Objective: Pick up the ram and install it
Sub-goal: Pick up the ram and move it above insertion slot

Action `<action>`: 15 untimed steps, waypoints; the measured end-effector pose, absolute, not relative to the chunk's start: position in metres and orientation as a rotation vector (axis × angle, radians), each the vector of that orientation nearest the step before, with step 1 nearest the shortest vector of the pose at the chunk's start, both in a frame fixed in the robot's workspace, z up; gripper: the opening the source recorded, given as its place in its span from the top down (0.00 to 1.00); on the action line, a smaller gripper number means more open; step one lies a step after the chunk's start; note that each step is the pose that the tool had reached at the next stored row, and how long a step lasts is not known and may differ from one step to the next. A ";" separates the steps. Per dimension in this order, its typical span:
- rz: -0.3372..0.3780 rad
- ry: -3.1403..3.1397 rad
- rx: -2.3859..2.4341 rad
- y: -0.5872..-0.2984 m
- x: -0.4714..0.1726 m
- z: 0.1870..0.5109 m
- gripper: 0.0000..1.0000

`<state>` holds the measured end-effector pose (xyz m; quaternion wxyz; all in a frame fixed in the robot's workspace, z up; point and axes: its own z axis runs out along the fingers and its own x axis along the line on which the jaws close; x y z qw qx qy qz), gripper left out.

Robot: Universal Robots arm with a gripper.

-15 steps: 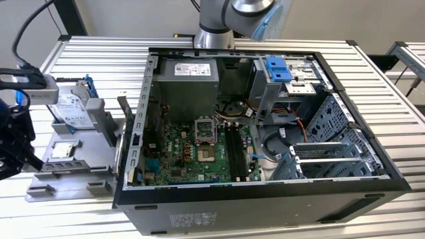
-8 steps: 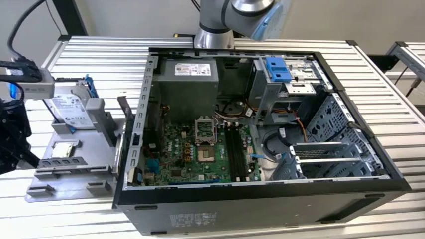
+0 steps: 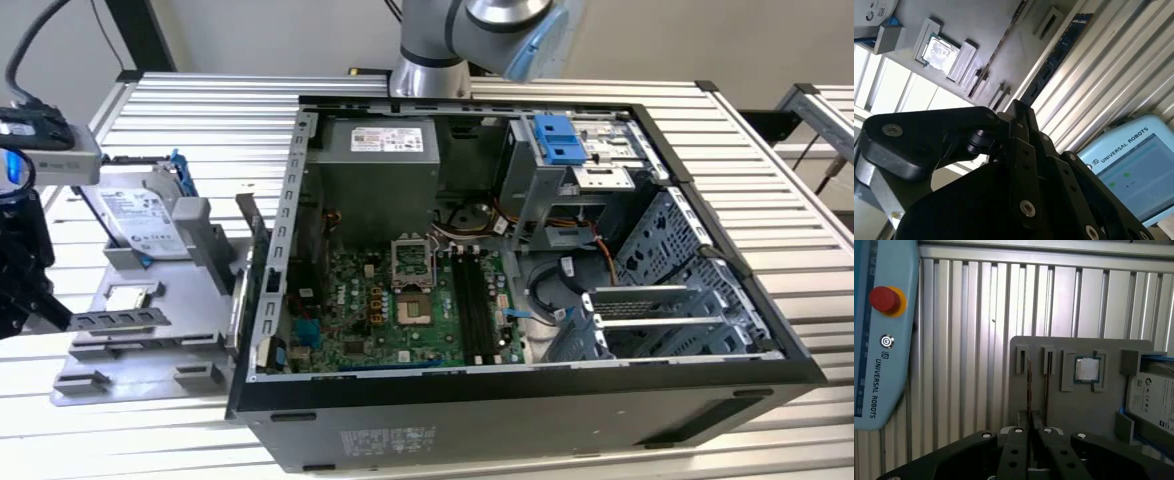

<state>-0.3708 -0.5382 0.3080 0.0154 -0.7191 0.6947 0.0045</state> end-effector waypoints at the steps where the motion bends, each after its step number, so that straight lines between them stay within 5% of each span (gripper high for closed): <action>1: 0.014 2.161 -2.237 -0.538 -0.371 0.310 1.00; 15: 0.014 2.161 -2.237 -0.538 -0.371 0.331 1.00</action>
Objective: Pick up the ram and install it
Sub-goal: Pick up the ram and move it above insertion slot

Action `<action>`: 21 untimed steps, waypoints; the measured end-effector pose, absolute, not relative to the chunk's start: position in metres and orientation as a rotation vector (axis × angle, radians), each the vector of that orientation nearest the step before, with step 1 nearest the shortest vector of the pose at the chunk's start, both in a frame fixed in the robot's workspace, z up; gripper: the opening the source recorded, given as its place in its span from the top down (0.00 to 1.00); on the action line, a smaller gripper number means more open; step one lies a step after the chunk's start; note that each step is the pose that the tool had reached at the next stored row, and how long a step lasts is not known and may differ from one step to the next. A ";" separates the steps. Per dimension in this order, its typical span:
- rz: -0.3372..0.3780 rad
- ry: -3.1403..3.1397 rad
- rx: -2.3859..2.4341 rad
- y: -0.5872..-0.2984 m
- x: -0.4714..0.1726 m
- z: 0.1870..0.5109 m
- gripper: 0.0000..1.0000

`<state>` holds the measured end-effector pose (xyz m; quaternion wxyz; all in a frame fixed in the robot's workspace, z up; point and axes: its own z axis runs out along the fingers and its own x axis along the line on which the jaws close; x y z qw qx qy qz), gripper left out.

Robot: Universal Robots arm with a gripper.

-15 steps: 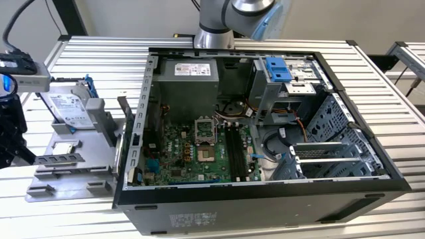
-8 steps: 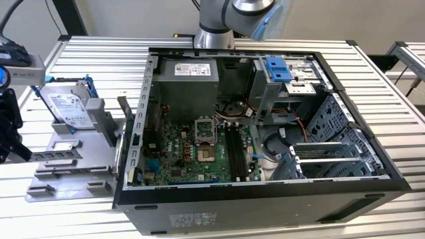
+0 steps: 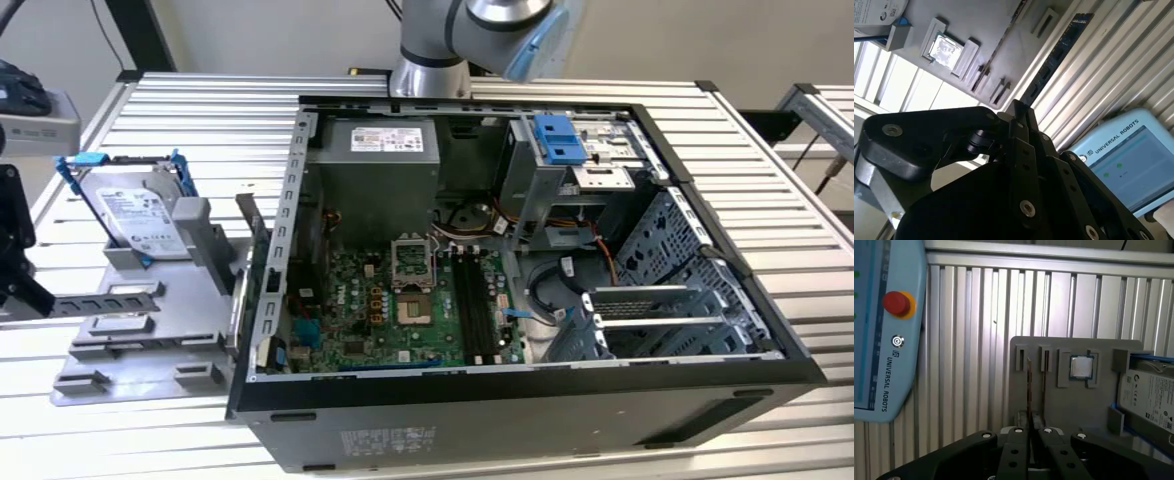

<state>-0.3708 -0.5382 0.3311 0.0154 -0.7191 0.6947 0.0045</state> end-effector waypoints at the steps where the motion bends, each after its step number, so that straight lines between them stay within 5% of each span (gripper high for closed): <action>1: 0.014 2.161 -2.237 -0.538 -0.371 0.332 1.00; 21: 0.017 2.171 -2.225 -0.538 -0.371 0.360 1.00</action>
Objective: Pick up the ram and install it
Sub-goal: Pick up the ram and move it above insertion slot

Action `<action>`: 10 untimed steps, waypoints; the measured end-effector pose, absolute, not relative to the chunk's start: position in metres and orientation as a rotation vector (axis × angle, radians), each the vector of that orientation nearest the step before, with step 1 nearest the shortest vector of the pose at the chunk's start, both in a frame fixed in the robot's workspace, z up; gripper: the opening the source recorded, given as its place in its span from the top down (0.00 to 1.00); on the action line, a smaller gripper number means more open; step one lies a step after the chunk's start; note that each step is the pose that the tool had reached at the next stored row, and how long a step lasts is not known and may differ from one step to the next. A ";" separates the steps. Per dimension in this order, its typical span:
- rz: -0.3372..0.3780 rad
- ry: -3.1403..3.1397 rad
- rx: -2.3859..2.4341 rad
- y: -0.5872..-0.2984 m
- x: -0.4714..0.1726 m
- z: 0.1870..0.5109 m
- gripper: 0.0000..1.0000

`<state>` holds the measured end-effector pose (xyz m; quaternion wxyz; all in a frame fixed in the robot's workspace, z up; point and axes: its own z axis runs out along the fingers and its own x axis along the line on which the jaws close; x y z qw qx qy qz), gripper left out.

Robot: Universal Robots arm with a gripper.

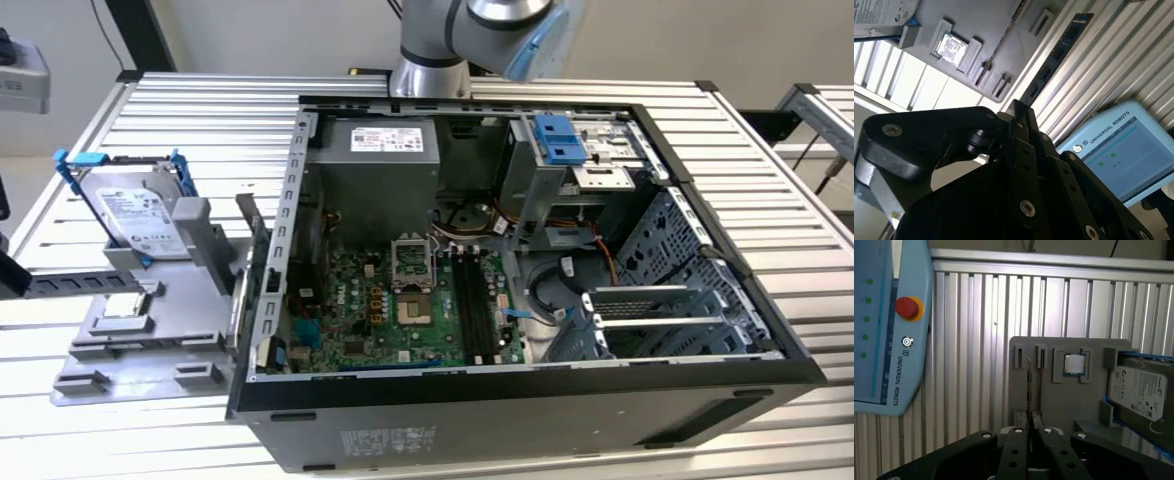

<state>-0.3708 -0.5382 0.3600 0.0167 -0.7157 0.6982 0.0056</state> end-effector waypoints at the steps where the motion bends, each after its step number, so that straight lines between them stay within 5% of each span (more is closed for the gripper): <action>1: 0.017 2.174 -2.222 -0.538 -0.371 0.361 1.00; 10: 0.017 2.187 -2.208 -0.538 -0.371 0.374 1.00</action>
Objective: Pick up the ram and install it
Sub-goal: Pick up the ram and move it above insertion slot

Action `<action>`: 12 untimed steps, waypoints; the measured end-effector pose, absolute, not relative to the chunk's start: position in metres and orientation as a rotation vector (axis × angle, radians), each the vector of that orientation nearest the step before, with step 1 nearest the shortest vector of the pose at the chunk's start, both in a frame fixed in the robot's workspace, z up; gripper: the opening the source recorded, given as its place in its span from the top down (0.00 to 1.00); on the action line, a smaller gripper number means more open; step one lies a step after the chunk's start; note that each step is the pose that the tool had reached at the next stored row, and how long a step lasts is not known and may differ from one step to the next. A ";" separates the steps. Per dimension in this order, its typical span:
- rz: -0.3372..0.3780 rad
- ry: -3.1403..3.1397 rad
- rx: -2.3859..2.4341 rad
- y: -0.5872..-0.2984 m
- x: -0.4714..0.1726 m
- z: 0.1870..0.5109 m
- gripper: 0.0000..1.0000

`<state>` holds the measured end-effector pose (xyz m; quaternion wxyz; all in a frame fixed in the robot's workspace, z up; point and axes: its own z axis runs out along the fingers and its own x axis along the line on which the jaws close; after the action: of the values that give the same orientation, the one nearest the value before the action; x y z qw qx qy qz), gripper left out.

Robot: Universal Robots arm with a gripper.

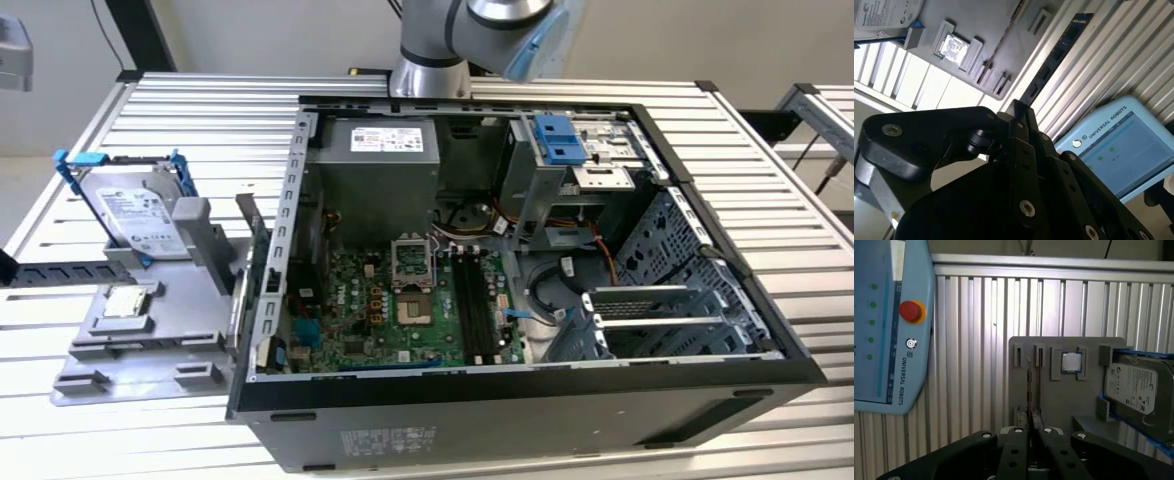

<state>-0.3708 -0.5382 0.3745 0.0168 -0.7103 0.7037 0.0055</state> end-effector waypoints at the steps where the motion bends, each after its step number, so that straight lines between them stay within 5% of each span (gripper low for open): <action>1: 0.017 2.187 -2.208 -0.538 -0.371 0.376 1.00; 12: 0.017 2.187 -2.208 -0.538 -0.371 0.394 1.00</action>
<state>-0.3709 -0.5382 0.3944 0.0168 -0.7103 0.7037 0.0055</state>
